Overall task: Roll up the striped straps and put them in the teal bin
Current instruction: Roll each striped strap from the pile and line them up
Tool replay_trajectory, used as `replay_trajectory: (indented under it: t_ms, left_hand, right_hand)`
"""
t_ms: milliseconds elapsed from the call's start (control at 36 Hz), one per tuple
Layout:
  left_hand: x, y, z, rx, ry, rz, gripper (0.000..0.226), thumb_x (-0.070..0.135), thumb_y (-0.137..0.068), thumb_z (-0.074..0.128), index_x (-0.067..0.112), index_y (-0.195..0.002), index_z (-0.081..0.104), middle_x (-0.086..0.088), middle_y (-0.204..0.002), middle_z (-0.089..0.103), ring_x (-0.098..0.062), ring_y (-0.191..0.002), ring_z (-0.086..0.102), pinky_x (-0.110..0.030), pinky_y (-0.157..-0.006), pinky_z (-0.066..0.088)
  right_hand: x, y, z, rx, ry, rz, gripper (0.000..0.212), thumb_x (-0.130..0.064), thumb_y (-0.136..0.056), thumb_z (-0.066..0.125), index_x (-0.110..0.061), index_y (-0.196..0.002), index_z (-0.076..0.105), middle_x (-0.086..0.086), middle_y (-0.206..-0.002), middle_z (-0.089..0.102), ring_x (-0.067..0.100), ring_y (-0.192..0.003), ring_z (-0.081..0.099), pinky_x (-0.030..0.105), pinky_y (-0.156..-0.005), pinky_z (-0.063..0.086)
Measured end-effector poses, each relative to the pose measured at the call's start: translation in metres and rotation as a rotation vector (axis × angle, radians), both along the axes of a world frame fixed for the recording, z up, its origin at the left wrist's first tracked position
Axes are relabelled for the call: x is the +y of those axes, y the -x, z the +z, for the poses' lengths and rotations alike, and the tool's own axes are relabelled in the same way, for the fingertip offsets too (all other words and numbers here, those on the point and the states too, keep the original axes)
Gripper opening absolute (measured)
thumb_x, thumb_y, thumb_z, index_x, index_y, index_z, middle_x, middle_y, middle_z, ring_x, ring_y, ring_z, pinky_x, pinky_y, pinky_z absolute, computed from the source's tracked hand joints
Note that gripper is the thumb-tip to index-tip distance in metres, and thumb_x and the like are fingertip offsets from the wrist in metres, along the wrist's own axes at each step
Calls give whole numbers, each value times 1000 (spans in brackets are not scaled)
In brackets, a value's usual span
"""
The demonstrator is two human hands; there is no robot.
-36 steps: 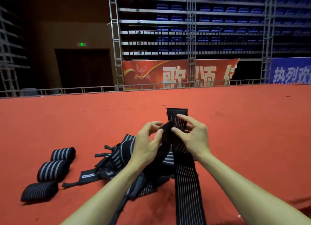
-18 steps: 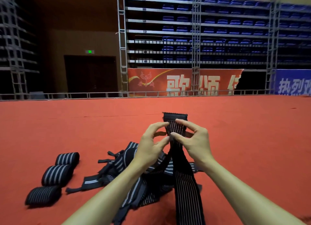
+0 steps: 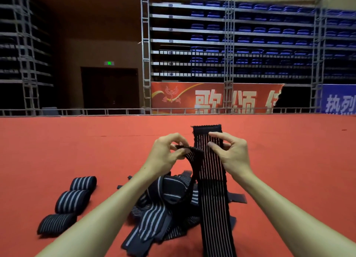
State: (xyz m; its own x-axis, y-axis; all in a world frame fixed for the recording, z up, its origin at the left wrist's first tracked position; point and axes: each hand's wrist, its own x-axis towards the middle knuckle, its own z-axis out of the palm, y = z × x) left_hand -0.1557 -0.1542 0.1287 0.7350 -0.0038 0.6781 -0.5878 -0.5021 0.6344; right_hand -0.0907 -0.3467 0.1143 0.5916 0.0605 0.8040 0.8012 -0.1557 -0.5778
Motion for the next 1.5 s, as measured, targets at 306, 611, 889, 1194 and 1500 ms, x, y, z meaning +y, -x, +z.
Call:
replay_trajectory:
  t_ms: [306, 611, 889, 1194, 1500]
  left_hand:
    - [-7, 19, 48, 15, 193, -175, 16, -3, -86, 70, 12, -80, 72, 1, -78, 73, -16, -74, 73, -26, -67, 60]
    - [-5, 8, 54, 30, 361, -74, 13, 1, -85, 73, 13, -83, 75, 7, -83, 75, -7, -75, 69, -22, -66, 55]
    - [-10, 7, 50, 15, 394, -66, 10, -1, -84, 73, 8, -83, 73, 3, -73, 74, -6, -68, 69, -18, -61, 51]
    - [-12, 4, 49, -53, 206, 22, 10, 6, -91, 67, 13, -88, 73, -2, -86, 73, -7, -75, 66, -17, -65, 52]
    - [-9, 2, 52, -140, -33, 81, 16, 13, -93, 66, 27, -86, 70, 9, -80, 71, -2, -74, 64, -29, -74, 54]
  right_hand:
    - [16, 5, 32, 30, -83, 154, 40, 3, -82, 76, -34, -97, 71, -1, -100, 76, 12, -90, 74, 37, -83, 61]
    - [21, 23, 44, 69, -168, 373, 21, 1, -84, 73, -17, -95, 75, -8, -85, 77, 10, -79, 74, 22, -70, 59]
    - [11, 21, 38, 114, -165, 489, 26, -25, -92, 55, -9, -100, 74, 1, -96, 77, 14, -92, 73, 23, -75, 57]
    - [-2, 16, 42, -150, 59, 66, 13, -7, -90, 69, -17, -94, 76, -7, -119, 63, -8, -113, 55, 4, -93, 39]
    - [-15, 18, 51, -139, 94, 92, 19, -2, -88, 70, -20, -86, 75, -14, -105, 70, 5, -96, 69, 26, -82, 57]
